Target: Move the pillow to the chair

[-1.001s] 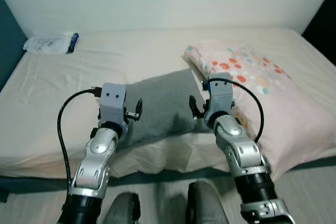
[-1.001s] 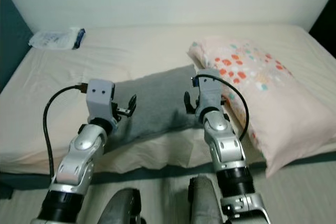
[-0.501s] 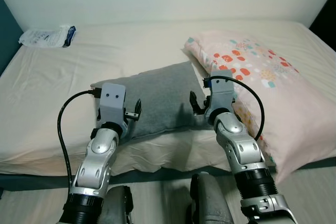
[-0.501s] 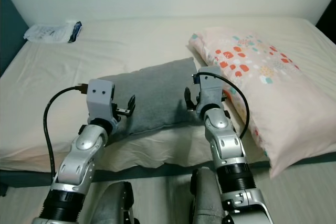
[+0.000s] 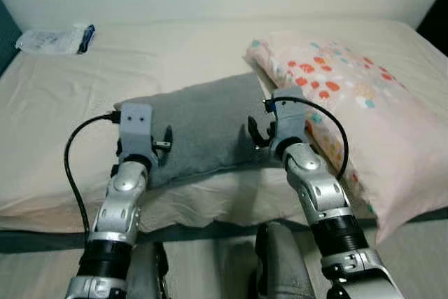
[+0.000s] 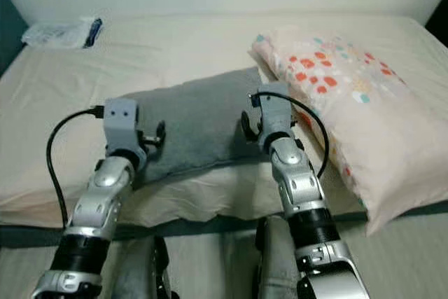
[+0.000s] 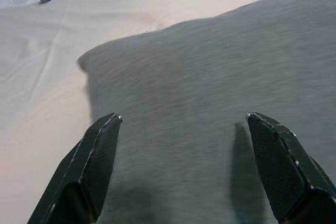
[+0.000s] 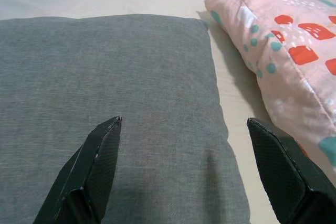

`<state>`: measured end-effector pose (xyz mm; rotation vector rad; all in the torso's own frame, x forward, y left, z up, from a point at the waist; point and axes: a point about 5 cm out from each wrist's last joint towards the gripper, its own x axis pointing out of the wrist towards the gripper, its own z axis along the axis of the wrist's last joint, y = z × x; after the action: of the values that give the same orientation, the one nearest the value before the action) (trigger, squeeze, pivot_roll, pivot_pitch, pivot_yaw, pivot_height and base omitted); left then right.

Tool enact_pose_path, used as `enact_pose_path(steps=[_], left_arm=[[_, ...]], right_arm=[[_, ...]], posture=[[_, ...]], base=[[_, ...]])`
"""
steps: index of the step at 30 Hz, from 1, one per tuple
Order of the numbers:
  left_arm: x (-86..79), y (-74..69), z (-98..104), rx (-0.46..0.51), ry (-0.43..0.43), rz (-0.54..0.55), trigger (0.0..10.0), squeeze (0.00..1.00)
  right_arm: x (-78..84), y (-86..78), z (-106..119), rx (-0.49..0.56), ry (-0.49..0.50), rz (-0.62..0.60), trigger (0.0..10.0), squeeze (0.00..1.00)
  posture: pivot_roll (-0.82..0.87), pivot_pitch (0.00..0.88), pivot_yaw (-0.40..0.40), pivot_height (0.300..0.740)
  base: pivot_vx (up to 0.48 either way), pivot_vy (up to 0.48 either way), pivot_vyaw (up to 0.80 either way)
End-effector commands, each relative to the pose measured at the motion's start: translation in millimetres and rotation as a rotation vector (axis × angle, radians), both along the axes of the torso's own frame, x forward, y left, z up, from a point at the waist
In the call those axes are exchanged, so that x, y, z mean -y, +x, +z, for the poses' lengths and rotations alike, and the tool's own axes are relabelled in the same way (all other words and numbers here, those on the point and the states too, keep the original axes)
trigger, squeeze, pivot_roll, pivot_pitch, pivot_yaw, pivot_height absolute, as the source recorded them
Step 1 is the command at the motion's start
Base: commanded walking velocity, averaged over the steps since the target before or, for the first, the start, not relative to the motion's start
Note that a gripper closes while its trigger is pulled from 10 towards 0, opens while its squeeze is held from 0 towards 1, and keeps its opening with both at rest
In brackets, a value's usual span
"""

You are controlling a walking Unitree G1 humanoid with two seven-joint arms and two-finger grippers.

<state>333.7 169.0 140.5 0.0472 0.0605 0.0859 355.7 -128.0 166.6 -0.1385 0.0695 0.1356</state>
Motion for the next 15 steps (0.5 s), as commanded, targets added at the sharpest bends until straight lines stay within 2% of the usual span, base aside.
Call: enact_pose_path(steps=[1, 5, 6, 7, 10, 11, 12, 14, 15], left_arm=[[-3.2, -0.1, -4, -0.013, 0.000, 0.011, 10.0, 0.00], [-29.0, 19.2, -11, -0.099, -0.132, 0.028, 10.0, 0.00], [-29.0, 19.2, -11, -0.099, -0.132, 0.028, 10.0, 0.00], [-36.8, 21.7, -13, -0.116, -0.183, 0.055, 10.0, 0.00], [-45.0, 23.2, -14, -0.128, -0.201, 0.089, 10.0, 0.00], [-50.0, 24.1, -15, -0.134, -0.212, 0.112, 10.0, 0.00], [-62.4, 25.5, -15, -0.147, -0.261, 0.149, 10.0, 0.00], [-62.4, 25.5, -15, -0.147, -0.261, 0.149, 10.0, 0.00], [-72.1, 26.4, -16, -0.163, -0.345, 0.166, 10.0, 0.00]], right_arm=[[-2.0, 0.9, -1, -0.001, 0.000, 0.008, 10.0, 0.00], [-1.5, 7.0, 4, 0.019, 0.054, 0.024, 10.0, 0.00], [-1.5, 7.0, 4, 0.019, 0.054, 0.024, 10.0, 0.00], [-0.8, 8.2, 6, 0.024, 0.058, 0.025, 10.0, 0.00], [-0.3, 8.7, 7, 0.028, 0.061, 0.027, 10.0, 0.00], [0.0, 9.1, 8, 0.028, 0.061, 0.028, 10.0, 0.00], [0.8, 9.7, 8, 0.030, 0.068, 0.029, 10.0, 0.00], [0.8, 9.7, 8, 0.030, 0.068, 0.029, 10.0, 0.00], [1.4, 10.3, 9, 0.030, 0.073, 0.031, 10.0, 0.00]], posture=[[-0.01, 0.145, -0.006, 0.558], [-0.02, 0.165, -0.007, 0.543], [-0.02, 0.165, -0.007, 0.543], [-0.02, 0.167, -0.008, 0.543], [-0.02, 0.167, -0.008, 0.543], [-0.02, 0.167, -0.008, 0.543], [-0.02, 0.174, -0.017, 0.543], [-0.02, 0.174, -0.017, 0.543], [-0.02, 0.177, -0.022, 0.543]], base=[[0.000, 0.000, 0.00], [0.000, 0.000, 0.00], [0.000, 0.000, 0.00], [0.000, 0.000, 0.00], [0.000, 0.000, 0.00], [0.000, 0.000, 0.00], [0.000, 0.000, 0.00], [0.000, 0.000, 0.00], [0.000, 0.000, 0.00]])
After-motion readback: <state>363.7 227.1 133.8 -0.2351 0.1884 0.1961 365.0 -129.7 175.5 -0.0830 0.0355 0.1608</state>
